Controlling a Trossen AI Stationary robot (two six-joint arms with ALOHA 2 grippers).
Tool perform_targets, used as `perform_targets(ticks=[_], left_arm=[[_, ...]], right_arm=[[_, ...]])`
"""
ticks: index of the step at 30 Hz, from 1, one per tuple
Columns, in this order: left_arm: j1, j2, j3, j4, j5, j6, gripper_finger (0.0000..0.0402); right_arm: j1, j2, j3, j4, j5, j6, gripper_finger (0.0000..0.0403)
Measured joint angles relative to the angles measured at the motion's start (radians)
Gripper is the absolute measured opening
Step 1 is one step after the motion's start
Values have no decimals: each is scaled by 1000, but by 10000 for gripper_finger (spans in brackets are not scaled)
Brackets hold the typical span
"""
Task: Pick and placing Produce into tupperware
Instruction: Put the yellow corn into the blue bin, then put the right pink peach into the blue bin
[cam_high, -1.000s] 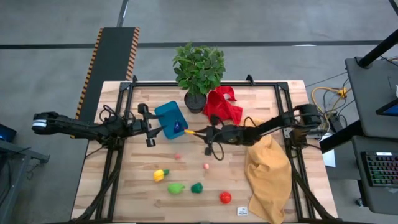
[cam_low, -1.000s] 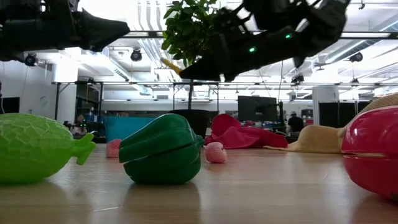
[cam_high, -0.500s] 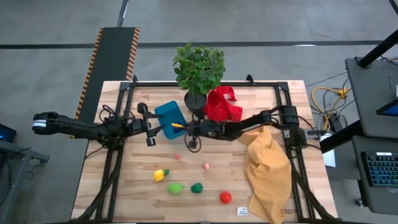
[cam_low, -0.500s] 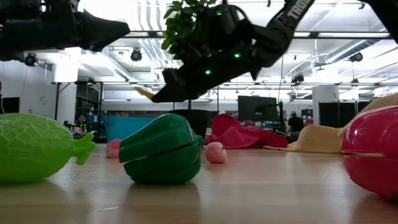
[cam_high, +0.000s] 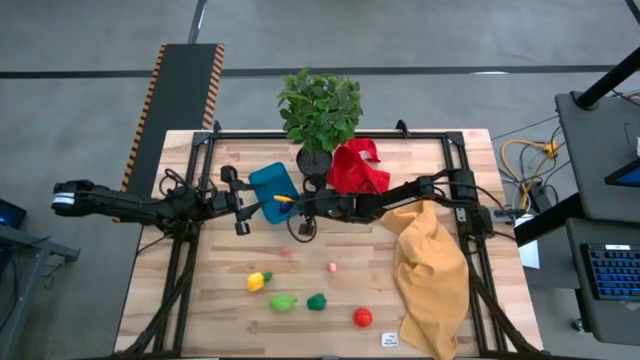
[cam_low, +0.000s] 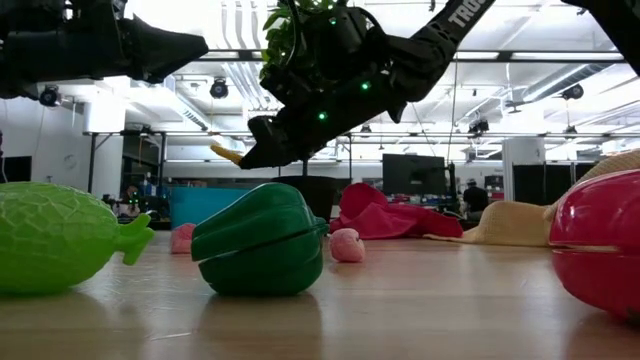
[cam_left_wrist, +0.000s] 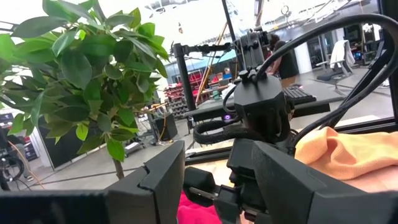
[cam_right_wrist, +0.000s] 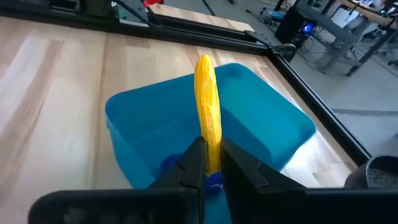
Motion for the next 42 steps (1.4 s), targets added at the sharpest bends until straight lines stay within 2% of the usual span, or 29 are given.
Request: perform_targets(ticks=[9, 24, 28, 32, 37, 42], left_arm=[[0, 5, 0, 1, 0, 0, 173], [0, 8, 0, 0, 0, -1, 173], [0, 7, 0, -1, 0, -1, 173], [-1, 7, 0, -1, 0, -4, 173], [0, 7, -1, -3, 0, -5, 173], [-1, 7, -1, -3, 0, -5, 173]], right_arm=[[-10, -1, 0, -15, 5, 18, 44], [-11, -34, 0, -24, -5, 44, 140], [9, -120, -21, -82, -24, 65, 151], [64, -244, -76, -121, -27, 44, 143], [117, -419, -209, -125, -28, 3, 129], [152, -598, -397, -126, -33, 82, 124]])
